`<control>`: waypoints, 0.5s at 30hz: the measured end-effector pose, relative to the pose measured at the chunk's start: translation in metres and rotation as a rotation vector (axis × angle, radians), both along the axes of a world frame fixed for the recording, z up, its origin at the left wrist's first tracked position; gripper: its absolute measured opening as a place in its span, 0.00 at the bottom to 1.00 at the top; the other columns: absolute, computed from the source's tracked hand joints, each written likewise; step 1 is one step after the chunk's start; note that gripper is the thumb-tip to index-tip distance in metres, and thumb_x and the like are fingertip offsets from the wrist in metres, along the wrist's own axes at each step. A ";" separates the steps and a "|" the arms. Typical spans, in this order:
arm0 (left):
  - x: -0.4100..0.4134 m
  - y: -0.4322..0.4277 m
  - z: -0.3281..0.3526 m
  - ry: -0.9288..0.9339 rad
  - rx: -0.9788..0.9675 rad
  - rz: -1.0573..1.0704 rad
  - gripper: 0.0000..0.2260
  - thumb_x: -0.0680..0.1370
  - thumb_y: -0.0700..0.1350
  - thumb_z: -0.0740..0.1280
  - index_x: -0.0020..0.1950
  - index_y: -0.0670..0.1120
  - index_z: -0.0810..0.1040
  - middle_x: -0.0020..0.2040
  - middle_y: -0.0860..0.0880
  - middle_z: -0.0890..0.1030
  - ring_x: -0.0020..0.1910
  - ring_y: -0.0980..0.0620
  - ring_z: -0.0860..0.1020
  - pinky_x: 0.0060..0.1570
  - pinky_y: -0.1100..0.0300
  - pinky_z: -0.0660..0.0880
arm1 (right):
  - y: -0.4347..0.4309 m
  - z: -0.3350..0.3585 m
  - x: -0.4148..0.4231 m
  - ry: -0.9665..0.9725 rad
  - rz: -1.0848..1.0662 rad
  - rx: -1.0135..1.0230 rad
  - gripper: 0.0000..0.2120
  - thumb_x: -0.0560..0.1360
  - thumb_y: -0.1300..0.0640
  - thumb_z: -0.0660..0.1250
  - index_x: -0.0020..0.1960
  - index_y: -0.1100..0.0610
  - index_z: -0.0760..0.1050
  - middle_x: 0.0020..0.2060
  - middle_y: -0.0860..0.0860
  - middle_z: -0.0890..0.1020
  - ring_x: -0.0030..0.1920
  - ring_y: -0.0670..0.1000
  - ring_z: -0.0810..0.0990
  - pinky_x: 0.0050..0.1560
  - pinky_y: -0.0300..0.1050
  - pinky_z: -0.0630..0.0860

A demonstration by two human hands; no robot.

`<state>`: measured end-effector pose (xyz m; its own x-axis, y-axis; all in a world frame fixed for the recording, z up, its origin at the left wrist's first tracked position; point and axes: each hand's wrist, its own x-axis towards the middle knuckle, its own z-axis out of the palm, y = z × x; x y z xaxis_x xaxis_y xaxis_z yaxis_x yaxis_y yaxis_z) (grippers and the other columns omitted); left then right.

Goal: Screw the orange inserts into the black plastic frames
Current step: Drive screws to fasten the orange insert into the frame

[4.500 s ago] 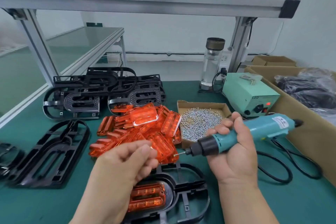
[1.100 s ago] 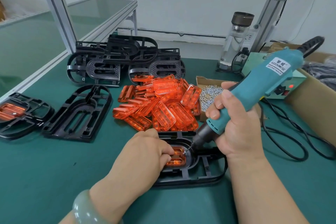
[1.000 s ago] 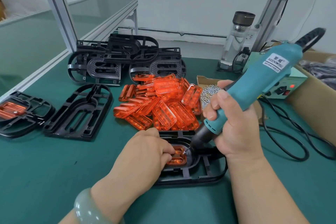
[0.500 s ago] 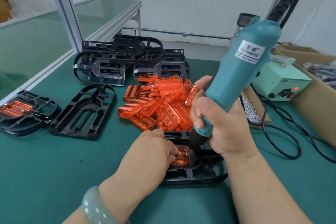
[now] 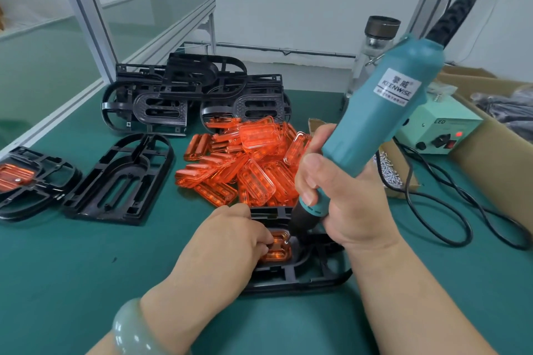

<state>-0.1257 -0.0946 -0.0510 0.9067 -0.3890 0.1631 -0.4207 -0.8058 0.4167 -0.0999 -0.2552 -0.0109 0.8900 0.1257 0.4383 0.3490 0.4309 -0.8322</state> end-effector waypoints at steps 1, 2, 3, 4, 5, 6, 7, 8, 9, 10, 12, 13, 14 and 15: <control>0.000 0.000 0.000 0.004 -0.012 0.003 0.10 0.79 0.51 0.63 0.57 0.60 0.80 0.46 0.56 0.70 0.51 0.56 0.70 0.50 0.67 0.66 | 0.000 0.000 0.000 -0.007 0.004 -0.013 0.06 0.68 0.59 0.68 0.43 0.50 0.75 0.27 0.50 0.69 0.22 0.47 0.69 0.29 0.37 0.69; -0.001 0.000 0.001 0.006 -0.016 0.005 0.10 0.79 0.51 0.63 0.57 0.59 0.80 0.45 0.56 0.70 0.50 0.56 0.70 0.50 0.66 0.66 | 0.001 0.000 0.000 -0.011 0.010 -0.021 0.06 0.68 0.59 0.68 0.43 0.50 0.75 0.27 0.50 0.69 0.22 0.47 0.69 0.29 0.37 0.69; -0.001 0.000 0.001 0.007 -0.018 0.006 0.10 0.79 0.51 0.63 0.57 0.59 0.80 0.45 0.56 0.70 0.50 0.56 0.70 0.50 0.66 0.67 | 0.001 0.001 0.000 -0.011 0.015 -0.021 0.07 0.68 0.59 0.68 0.43 0.49 0.76 0.27 0.50 0.69 0.23 0.47 0.69 0.29 0.37 0.69; -0.001 0.000 0.002 0.007 -0.020 0.007 0.09 0.79 0.51 0.63 0.56 0.59 0.80 0.45 0.56 0.70 0.50 0.56 0.70 0.50 0.66 0.66 | 0.001 0.000 0.000 -0.006 0.021 -0.014 0.07 0.68 0.59 0.68 0.44 0.49 0.76 0.27 0.49 0.70 0.23 0.47 0.69 0.29 0.37 0.69; -0.002 0.000 0.002 0.006 -0.021 0.009 0.09 0.79 0.51 0.63 0.56 0.59 0.80 0.45 0.56 0.70 0.50 0.56 0.70 0.50 0.66 0.66 | 0.000 0.000 0.001 -0.002 0.026 -0.005 0.07 0.68 0.59 0.68 0.45 0.50 0.76 0.27 0.49 0.70 0.23 0.47 0.70 0.29 0.37 0.69; -0.002 0.000 0.002 0.006 -0.022 0.012 0.09 0.79 0.51 0.63 0.56 0.59 0.80 0.45 0.57 0.70 0.50 0.56 0.70 0.50 0.66 0.66 | 0.000 0.000 0.002 0.001 0.032 0.005 0.08 0.68 0.59 0.68 0.46 0.51 0.76 0.27 0.49 0.70 0.23 0.47 0.70 0.29 0.37 0.69; -0.002 0.000 0.002 0.007 -0.026 0.015 0.09 0.79 0.51 0.63 0.56 0.59 0.80 0.45 0.57 0.70 0.50 0.56 0.70 0.50 0.66 0.67 | -0.001 0.000 0.002 0.000 0.037 0.015 0.09 0.68 0.59 0.68 0.47 0.52 0.75 0.27 0.49 0.71 0.23 0.46 0.70 0.29 0.37 0.69; -0.003 0.000 0.002 0.010 -0.032 0.017 0.09 0.79 0.51 0.63 0.56 0.59 0.80 0.45 0.57 0.70 0.50 0.56 0.70 0.50 0.66 0.67 | -0.001 -0.001 0.003 -0.002 0.043 0.028 0.09 0.68 0.60 0.68 0.48 0.53 0.75 0.27 0.49 0.71 0.23 0.46 0.70 0.29 0.37 0.69; -0.003 0.000 0.002 0.011 -0.036 0.017 0.10 0.79 0.51 0.63 0.56 0.59 0.80 0.45 0.57 0.70 0.50 0.56 0.70 0.50 0.66 0.67 | -0.002 -0.001 0.004 -0.002 0.048 0.045 0.10 0.68 0.59 0.68 0.49 0.54 0.75 0.28 0.48 0.71 0.23 0.46 0.70 0.29 0.37 0.69; -0.003 0.000 0.002 0.010 -0.040 0.014 0.10 0.79 0.51 0.63 0.57 0.59 0.80 0.45 0.57 0.70 0.50 0.56 0.70 0.50 0.66 0.67 | -0.002 -0.001 0.004 0.001 0.052 0.064 0.10 0.68 0.59 0.68 0.50 0.55 0.75 0.27 0.48 0.71 0.23 0.46 0.70 0.29 0.37 0.69; -0.003 0.000 0.002 0.009 -0.046 0.006 0.10 0.79 0.51 0.63 0.57 0.59 0.80 0.45 0.57 0.70 0.50 0.57 0.70 0.50 0.67 0.66 | -0.005 -0.003 0.004 0.009 0.047 0.096 0.11 0.68 0.59 0.68 0.51 0.56 0.74 0.27 0.48 0.72 0.23 0.46 0.70 0.29 0.37 0.69; -0.003 0.001 0.002 0.010 -0.048 0.003 0.10 0.79 0.51 0.64 0.57 0.59 0.80 0.46 0.57 0.70 0.51 0.57 0.70 0.50 0.67 0.66 | -0.006 -0.004 0.003 0.009 0.041 0.105 0.12 0.68 0.58 0.67 0.51 0.56 0.74 0.27 0.48 0.72 0.23 0.46 0.71 0.29 0.37 0.69; -0.003 0.001 0.002 0.012 -0.048 0.001 0.10 0.79 0.51 0.64 0.57 0.59 0.80 0.46 0.57 0.70 0.50 0.57 0.70 0.50 0.68 0.66 | -0.007 -0.005 0.002 0.005 0.036 0.109 0.12 0.69 0.58 0.67 0.52 0.57 0.73 0.28 0.48 0.72 0.23 0.46 0.71 0.29 0.38 0.68; -0.003 0.001 0.002 0.016 -0.049 -0.003 0.10 0.78 0.51 0.64 0.57 0.59 0.80 0.46 0.57 0.70 0.50 0.57 0.70 0.49 0.69 0.65 | -0.008 -0.005 0.001 -0.004 0.032 0.108 0.12 0.69 0.58 0.67 0.52 0.57 0.73 0.28 0.48 0.73 0.23 0.46 0.71 0.30 0.38 0.68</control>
